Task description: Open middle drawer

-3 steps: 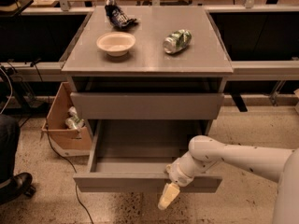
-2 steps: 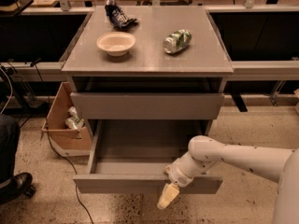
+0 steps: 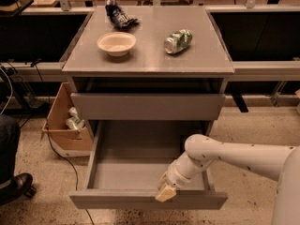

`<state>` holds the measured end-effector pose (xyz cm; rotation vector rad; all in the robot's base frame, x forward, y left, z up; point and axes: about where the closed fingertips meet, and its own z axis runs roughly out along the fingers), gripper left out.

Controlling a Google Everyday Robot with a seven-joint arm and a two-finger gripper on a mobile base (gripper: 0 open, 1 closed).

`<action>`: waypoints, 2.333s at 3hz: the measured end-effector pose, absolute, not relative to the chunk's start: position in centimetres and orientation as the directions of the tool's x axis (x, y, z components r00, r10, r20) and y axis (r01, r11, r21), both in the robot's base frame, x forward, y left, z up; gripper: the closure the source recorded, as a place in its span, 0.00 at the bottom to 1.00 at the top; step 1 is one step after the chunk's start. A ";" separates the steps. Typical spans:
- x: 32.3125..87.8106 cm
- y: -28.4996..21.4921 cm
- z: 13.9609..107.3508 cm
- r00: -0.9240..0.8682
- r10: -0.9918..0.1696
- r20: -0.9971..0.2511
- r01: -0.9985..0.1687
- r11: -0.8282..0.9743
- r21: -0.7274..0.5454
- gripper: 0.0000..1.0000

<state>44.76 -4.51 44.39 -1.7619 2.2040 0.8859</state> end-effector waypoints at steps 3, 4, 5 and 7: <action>46.1 -5.5 46.7 -0.289 -0.826 -0.484 -0.931 0.125 0.342 1.00; 46.5 -6.3 45.7 -0.320 -0.796 -0.513 -0.928 0.154 0.338 1.00; 46.8 -6.5 43.5 -0.356 -0.751 -0.555 -0.922 0.186 0.340 1.00; 47.8 -5.9 40.9 -0.425 -0.712 -0.559 -0.889 0.214 0.404 1.00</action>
Offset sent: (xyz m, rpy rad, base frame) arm 0.0137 -0.0095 0.0281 -0.0076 0.0291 0.0015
